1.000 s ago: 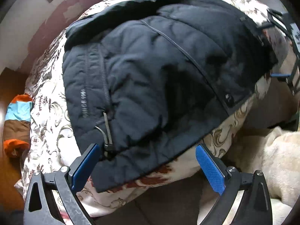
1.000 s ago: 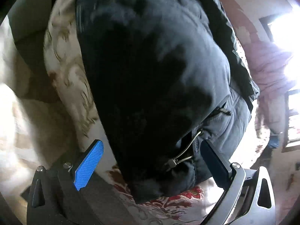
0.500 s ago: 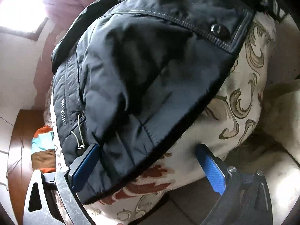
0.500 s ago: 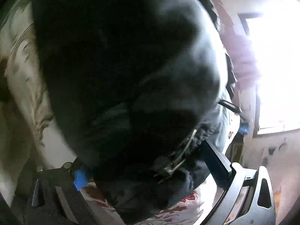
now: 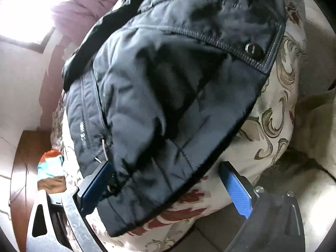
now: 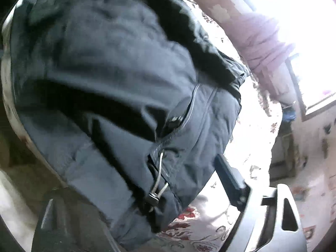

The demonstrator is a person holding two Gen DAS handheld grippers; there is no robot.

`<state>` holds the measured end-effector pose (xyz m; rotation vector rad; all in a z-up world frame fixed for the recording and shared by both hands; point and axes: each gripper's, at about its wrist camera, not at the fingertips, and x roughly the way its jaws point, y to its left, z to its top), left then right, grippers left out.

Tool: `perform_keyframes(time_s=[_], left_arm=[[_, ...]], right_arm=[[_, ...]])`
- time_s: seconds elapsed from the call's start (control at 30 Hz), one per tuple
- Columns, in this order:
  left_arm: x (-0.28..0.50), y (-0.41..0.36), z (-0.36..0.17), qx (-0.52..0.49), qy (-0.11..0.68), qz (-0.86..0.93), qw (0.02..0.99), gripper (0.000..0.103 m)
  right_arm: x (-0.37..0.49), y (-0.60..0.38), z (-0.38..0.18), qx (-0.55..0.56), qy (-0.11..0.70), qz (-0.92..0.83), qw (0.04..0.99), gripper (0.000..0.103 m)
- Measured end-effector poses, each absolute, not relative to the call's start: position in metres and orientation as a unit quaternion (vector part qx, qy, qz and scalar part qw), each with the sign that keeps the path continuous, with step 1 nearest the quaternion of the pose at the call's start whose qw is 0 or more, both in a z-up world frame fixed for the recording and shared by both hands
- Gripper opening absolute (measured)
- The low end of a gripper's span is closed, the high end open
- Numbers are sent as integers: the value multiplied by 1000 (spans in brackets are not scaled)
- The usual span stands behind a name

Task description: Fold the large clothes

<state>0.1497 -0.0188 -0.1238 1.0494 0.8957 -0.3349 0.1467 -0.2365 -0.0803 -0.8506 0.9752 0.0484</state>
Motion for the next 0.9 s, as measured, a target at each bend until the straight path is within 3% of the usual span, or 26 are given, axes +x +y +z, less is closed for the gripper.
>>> perform_keyframes(time_s=[0.1,0.27,0.67,0.9], left_arm=[[153,-16,-117,469,418,-169,760,102],[158,-12,-113,439,452,-210,748,102],[184,-3,-66,397,454,-179,777,102],[201,3,-42,359,462,-157,795,102]], right_arm=[[163,-238,-58,-359,465,44,808,52],[198,-246,-24,-278,497,79,818,38],[317,-256,36,-130,507,96,847,19],[374,-263,28,-71,524,98,843,19]])
